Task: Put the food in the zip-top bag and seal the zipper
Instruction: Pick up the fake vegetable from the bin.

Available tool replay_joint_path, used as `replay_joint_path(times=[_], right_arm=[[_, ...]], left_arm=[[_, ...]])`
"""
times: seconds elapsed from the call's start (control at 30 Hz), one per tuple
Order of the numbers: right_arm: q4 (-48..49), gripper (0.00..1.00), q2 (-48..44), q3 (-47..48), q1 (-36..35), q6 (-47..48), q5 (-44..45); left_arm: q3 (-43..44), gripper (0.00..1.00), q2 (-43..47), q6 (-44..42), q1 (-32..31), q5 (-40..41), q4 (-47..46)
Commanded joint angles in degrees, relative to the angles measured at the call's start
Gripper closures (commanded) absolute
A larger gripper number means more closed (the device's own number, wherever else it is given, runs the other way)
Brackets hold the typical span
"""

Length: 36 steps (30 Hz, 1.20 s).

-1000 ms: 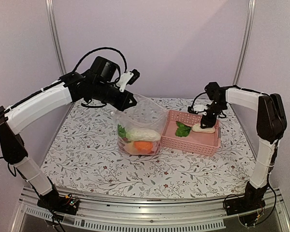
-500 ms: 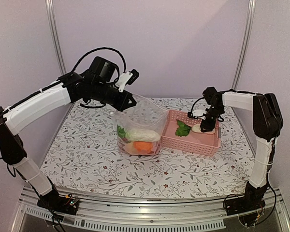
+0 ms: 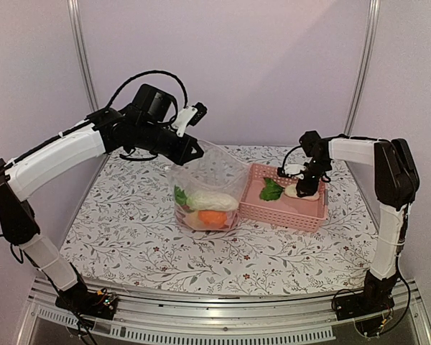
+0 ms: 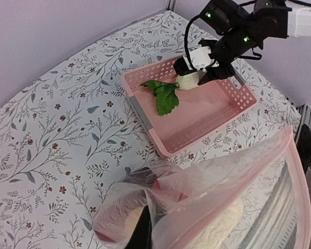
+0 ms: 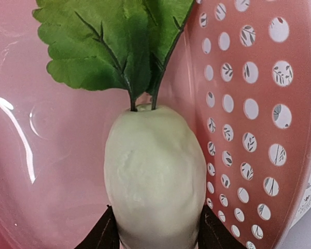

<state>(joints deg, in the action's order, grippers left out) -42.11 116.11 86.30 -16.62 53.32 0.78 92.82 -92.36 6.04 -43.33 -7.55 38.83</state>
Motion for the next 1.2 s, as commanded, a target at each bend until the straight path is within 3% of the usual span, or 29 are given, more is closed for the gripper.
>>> replay_joint_path(times=[0.0, 0.33, 0.5, 0.67, 0.87, 0.97, 1.17], right_arm=[[-2.0, 0.66, 1.7, -0.2, -0.7, -1.0, -1.6], [-9.7, 0.72, -9.8, 4.9, -0.6, -4.5, -10.4], [-13.0, 0.75, -17.1, 13.1, -0.6, -8.6, -26.5], [-6.0, 0.81, -23.7, 13.9, -0.8, -14.6, -48.0], [-1.0, 0.82, -25.9, 16.6, -3.6, -20.9, -61.1], [-5.0, 0.82, -24.7, 19.5, -7.8, -18.1, -58.7], [-9.0, 0.82, -26.1, 19.6, -18.5, -7.6, -40.4]], left_arm=[[-1.3, 0.97, 1.6, 0.2, 0.7, -0.9, -1.2], [-1.3, 0.96, 1.6, 0.0, 0.7, -0.6, -1.2], [-1.3, 0.96, 1.7, 0.0, 0.6, 0.0, -1.5], [-1.3, 0.96, 1.2, 0.3, 0.7, 0.2, -1.5], [-2.4, 0.96, 1.8, 1.2, 0.8, 0.1, -2.8], [-2.5, 0.95, 1.8, 1.9, 0.8, -0.3, -3.0], [-2.5, 0.94, 2.3, 2.7, 0.9, -0.3, -3.1]])
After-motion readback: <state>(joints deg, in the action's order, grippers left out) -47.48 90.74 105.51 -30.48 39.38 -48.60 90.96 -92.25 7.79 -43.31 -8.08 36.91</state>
